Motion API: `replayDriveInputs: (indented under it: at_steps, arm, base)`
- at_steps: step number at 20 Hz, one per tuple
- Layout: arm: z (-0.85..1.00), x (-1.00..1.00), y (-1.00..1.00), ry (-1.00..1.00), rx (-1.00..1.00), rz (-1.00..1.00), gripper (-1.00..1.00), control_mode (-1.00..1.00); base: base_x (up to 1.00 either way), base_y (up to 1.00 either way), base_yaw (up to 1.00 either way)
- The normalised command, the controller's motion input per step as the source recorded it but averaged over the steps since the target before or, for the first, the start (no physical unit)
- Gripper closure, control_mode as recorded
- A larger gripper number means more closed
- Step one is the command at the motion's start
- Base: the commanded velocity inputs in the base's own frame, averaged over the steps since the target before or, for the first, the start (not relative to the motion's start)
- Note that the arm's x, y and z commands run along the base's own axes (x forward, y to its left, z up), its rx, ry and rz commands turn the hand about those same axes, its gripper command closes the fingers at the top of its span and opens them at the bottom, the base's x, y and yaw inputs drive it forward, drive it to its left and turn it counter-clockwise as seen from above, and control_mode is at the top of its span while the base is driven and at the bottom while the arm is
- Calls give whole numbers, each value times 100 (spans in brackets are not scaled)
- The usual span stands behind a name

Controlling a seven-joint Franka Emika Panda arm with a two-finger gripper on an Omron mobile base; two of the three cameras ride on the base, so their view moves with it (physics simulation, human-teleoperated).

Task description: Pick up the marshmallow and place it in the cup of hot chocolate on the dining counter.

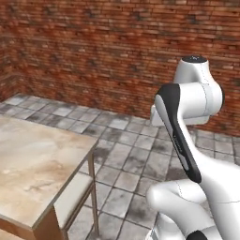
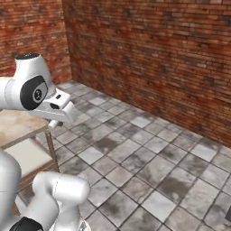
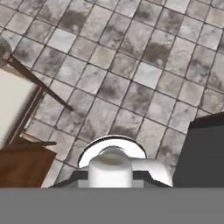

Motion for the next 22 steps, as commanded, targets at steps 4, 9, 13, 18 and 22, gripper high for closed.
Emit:
replayDriveInputs:
  at_steps: [4, 9, 13, 18, 22]
  arm:
    - [0, 0, 0, 0, 0, 0, 100, 100]
    - [0, 0, 0, 0, 0, 0, 100, 100]
    - [0, 0, 0, 0, 0, 0, 100, 100]
    - [0, 0, 0, 0, 0, 0, 100, 100]
    - [0, 0, 0, 0, 0, 0, 100, 100]
  base:
    - [100, -84, -21]
    - [100, -83, -8]
    - [100, -55, 42]
    - [89, -13, 81]
    - [52, 0, 97]
